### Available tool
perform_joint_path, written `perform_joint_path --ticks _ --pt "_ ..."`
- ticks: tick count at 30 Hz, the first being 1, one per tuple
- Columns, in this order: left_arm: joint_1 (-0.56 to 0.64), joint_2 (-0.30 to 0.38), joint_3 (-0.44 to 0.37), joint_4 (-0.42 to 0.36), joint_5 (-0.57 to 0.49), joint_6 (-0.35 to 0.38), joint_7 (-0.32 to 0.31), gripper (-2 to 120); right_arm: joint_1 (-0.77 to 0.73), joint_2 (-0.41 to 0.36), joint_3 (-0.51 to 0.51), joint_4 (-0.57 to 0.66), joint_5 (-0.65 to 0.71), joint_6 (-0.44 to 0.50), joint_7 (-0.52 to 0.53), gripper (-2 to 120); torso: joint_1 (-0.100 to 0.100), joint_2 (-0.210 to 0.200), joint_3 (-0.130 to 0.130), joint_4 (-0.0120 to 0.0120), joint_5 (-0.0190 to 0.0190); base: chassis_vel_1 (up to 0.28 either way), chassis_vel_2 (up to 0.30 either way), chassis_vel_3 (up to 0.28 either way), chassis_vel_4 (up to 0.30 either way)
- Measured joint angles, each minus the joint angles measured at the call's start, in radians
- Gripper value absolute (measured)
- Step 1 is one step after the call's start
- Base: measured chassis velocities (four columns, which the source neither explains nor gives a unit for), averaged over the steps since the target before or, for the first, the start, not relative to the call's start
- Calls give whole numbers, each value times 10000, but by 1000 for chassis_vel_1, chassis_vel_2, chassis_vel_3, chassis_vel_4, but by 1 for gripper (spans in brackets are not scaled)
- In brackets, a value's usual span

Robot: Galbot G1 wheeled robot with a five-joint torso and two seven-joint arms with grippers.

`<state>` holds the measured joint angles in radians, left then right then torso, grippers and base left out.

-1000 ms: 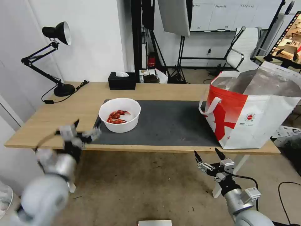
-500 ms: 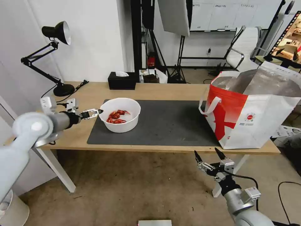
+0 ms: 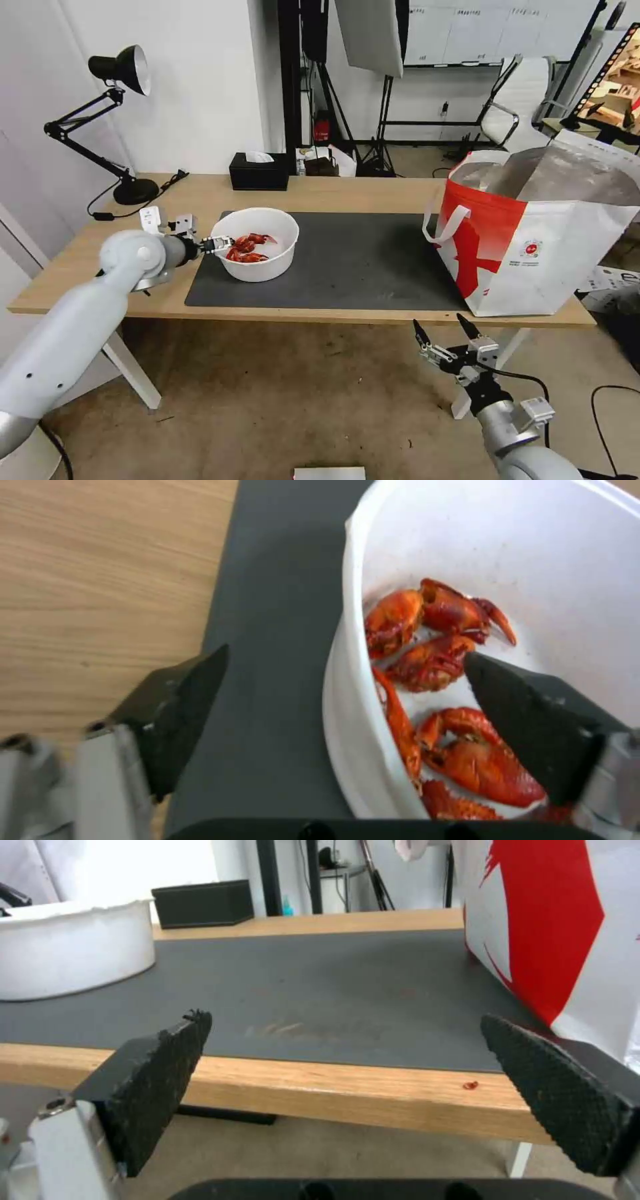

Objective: Pick up the trash from the table and place it into the takeout bag.

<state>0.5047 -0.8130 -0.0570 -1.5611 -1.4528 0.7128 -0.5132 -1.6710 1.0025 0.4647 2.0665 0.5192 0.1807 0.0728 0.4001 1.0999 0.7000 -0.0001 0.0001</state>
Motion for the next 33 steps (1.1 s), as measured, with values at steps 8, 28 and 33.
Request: perform_joint_path --ticks 8,28,33 --pt "52 -6 40 -57 -117 -63 -110 57 1 0 0 0 0 0 0 100 -1 1 0 1 -1 0 0 0 0" --pt "297 -90 207 -532 429 -880 -236 0 0 0 0 0 0 0 0 100 -1 1 0 1 -2 0 0 0 0" --pt "216 -29 206 -755 635 -1312 -146 0 1 0 0 0 1 0 0 100 -1 1 0 1 -2 0 0 0 0"
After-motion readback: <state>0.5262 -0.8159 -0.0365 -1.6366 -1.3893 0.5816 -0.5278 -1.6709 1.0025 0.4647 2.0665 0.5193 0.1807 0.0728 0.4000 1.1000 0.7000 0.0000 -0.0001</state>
